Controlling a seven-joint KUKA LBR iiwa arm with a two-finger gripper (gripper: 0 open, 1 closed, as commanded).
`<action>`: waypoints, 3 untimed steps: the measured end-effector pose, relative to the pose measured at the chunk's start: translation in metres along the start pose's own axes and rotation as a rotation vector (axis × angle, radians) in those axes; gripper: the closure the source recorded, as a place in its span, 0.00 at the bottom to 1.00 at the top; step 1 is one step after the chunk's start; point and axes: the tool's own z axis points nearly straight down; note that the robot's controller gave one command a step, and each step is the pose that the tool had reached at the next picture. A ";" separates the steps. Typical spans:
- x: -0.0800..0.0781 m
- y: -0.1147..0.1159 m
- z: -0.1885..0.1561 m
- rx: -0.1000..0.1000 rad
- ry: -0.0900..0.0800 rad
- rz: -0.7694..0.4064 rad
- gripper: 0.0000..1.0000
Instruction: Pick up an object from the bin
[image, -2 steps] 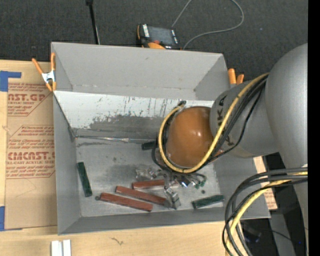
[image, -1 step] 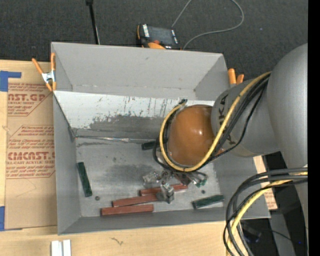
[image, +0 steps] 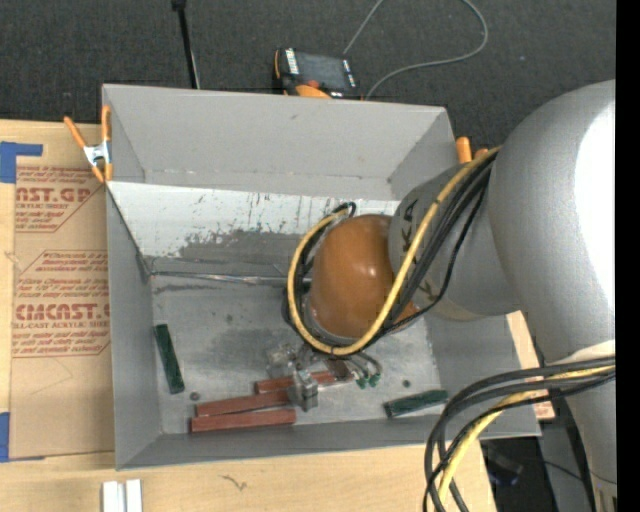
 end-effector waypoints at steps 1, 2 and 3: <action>-0.029 0.040 -0.001 0.003 -0.006 -0.392 1.00; -0.017 0.013 -0.050 -0.004 0.000 -0.708 1.00; -0.015 0.013 -0.044 -0.007 0.003 -0.440 1.00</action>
Offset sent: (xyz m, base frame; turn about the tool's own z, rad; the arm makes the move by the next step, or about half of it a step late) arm 0.0051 0.0496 -0.0038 -0.3971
